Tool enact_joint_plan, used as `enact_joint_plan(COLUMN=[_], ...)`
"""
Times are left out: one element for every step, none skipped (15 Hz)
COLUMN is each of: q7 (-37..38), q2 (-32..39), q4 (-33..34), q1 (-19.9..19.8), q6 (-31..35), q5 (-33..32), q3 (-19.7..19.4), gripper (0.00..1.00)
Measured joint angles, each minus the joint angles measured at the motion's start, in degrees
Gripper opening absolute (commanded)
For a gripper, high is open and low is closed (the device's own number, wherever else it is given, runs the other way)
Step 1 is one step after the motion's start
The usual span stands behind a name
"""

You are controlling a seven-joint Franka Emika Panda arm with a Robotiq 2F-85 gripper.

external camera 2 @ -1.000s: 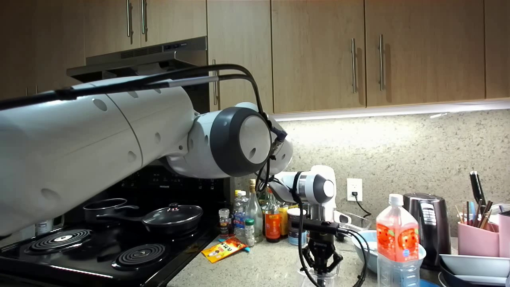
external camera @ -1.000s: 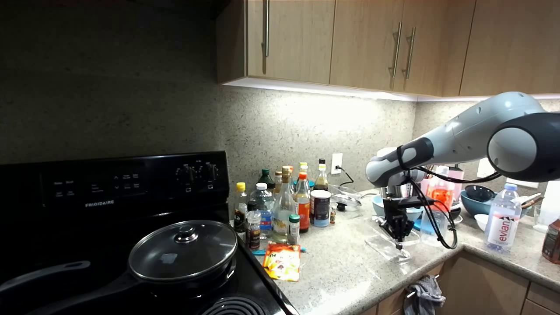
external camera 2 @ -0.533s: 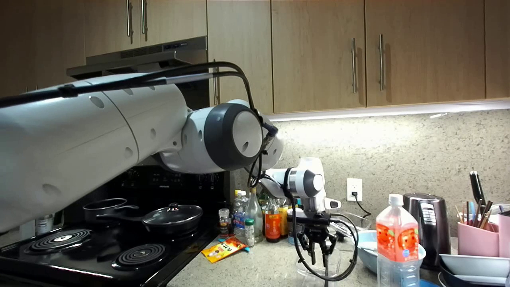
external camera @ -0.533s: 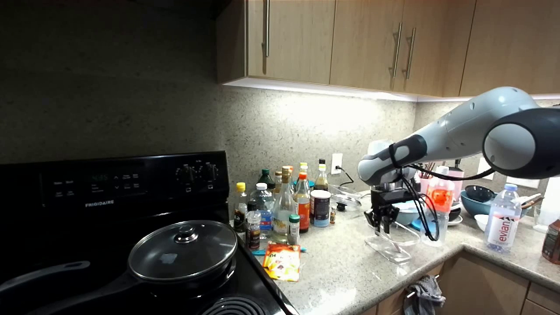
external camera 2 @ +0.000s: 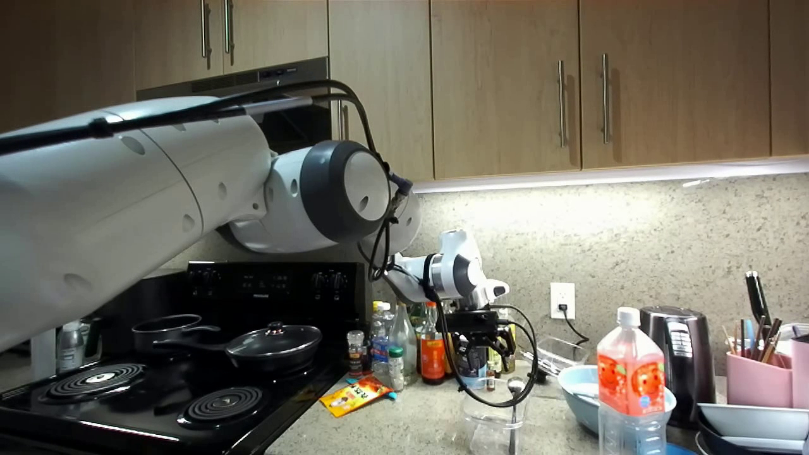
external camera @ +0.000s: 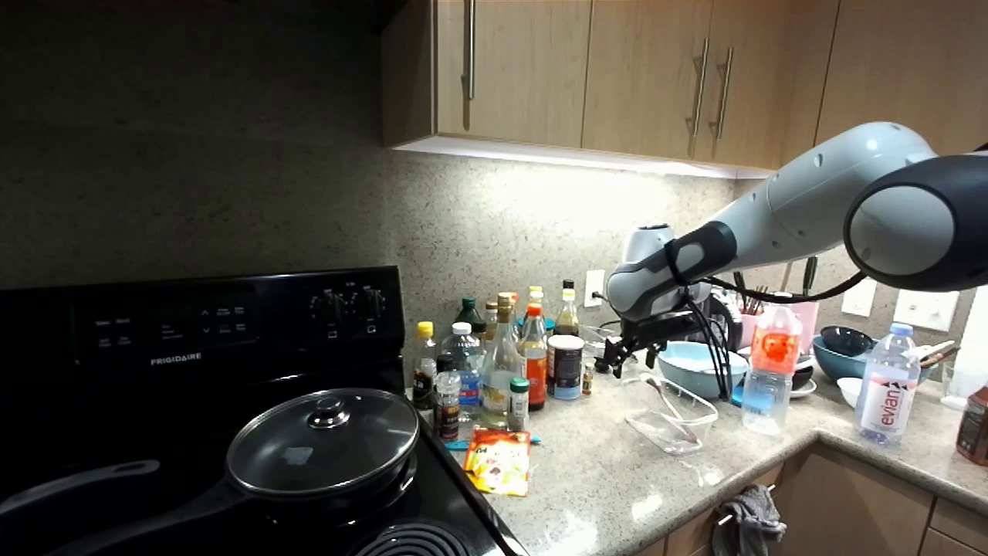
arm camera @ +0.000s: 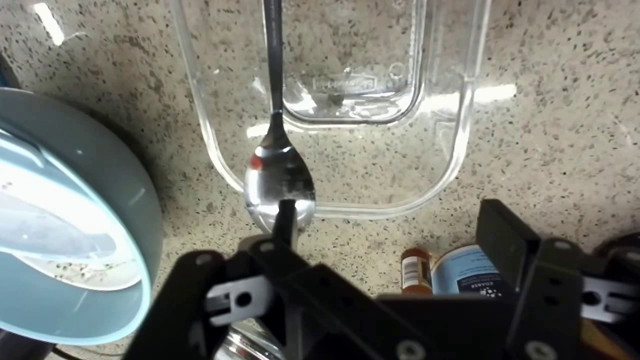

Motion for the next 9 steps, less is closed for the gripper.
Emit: enact_joint_plan(q7=[0.0, 0.0, 0.0, 0.75, 2.31, 4.08, 5.82, 7.57, 9.3], q2=[0.12, 0.18, 0.22, 0.32, 0.45, 0.64, 0.96, 1.4, 1.88], q4=[0.0, 0.0, 0.0, 0.05, 0.1, 0.12, 0.12, 0.11, 0.1], q1=[-0.15, -0.25, -0.27, -0.18, -0.03, 0.1, 0.24, 0.43, 0.7], q6=[0.0, 0.0, 0.0, 0.12, 0.12, -0.11, -0.3, -0.35, -0.45], q5=[0.0, 0.0, 0.0, 0.0, 0.0, 0.0, 0.0, 0.0, 0.0], q3=[-0.01, -0.01, -0.01, -0.23, -0.57, -0.98, -1.47, -2.08, -2.78], gripper=[0.99, 1.0, 1.0, 1.0, 1.0, 1.0, 1.0, 1.0, 1.0])
